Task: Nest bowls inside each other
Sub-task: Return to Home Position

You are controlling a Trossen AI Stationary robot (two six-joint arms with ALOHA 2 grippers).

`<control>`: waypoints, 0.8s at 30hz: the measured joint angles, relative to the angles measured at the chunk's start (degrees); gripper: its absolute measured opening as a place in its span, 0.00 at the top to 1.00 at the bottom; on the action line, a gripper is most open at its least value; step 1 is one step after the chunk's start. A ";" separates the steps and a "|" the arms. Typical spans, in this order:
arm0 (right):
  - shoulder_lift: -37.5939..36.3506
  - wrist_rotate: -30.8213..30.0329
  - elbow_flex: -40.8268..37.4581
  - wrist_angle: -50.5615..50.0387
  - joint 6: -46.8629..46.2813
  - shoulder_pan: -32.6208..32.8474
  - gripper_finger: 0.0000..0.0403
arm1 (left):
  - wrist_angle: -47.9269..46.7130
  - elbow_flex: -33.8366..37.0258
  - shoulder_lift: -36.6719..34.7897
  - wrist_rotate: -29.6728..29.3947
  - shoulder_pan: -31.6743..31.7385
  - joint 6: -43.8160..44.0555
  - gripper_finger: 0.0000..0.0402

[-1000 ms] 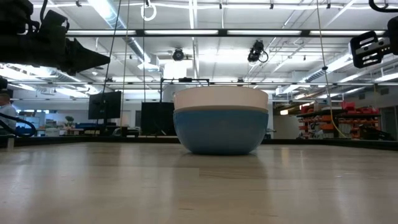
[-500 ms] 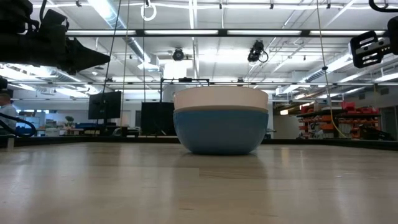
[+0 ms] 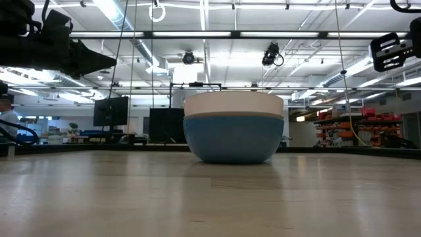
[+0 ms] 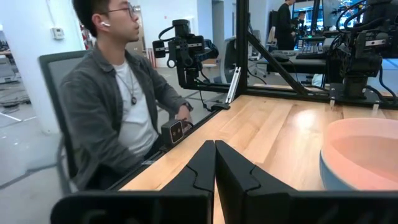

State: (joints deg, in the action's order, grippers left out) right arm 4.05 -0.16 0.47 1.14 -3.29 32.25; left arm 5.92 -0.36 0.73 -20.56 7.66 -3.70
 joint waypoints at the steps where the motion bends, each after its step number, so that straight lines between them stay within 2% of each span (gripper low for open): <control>1: 0.00 0.00 0.00 0.00 0.00 0.00 0.96 | 0.00 0.00 0.00 0.00 0.00 0.01 0.94; 9: 0.00 0.00 0.00 0.01 0.00 0.01 0.96 | 0.01 0.00 0.00 0.02 0.00 0.00 0.91; 24: 0.00 0.01 0.02 0.00 -0.01 0.02 0.96 | 0.01 0.00 0.00 0.02 0.00 0.02 0.93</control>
State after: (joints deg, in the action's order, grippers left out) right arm 4.05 -0.16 0.49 1.14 -3.30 32.27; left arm 5.93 -0.36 0.73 -20.53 7.66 -3.69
